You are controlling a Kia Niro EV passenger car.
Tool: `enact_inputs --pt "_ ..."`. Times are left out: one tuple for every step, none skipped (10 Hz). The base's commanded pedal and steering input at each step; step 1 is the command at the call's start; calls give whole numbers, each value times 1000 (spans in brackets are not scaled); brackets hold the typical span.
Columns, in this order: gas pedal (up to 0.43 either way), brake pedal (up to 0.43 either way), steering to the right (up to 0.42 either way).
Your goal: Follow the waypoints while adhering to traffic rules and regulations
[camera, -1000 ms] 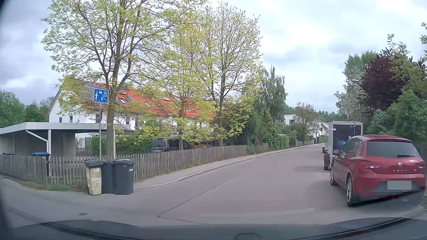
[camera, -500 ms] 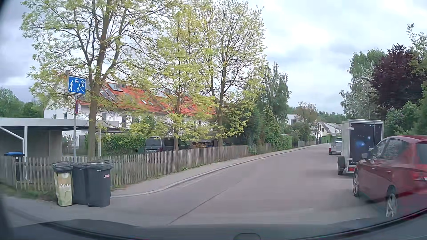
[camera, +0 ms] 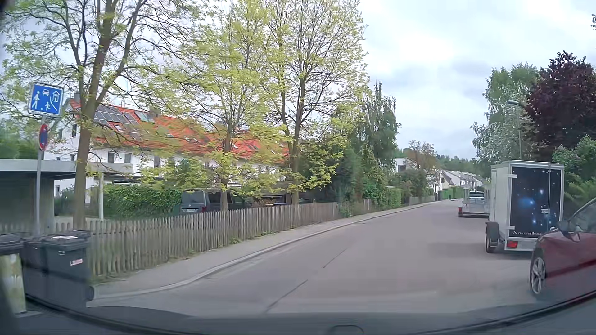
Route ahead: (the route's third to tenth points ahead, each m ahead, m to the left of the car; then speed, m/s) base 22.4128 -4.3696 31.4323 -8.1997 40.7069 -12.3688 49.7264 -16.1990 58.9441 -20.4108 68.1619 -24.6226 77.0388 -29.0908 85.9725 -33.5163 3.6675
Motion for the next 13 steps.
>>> enact_inputs --pt "118 0 140" --pt "118 0 150" --pt "118 0 156" --pt "118 0 157" --pt "118 0 157" --pt "118 0 160" --pt "118 0 165" --pt "118 0 169" --pt "118 0 169" --pt "118 0 165" --pt "118 0 159" --pt "118 0 155" --pt "118 0 155"
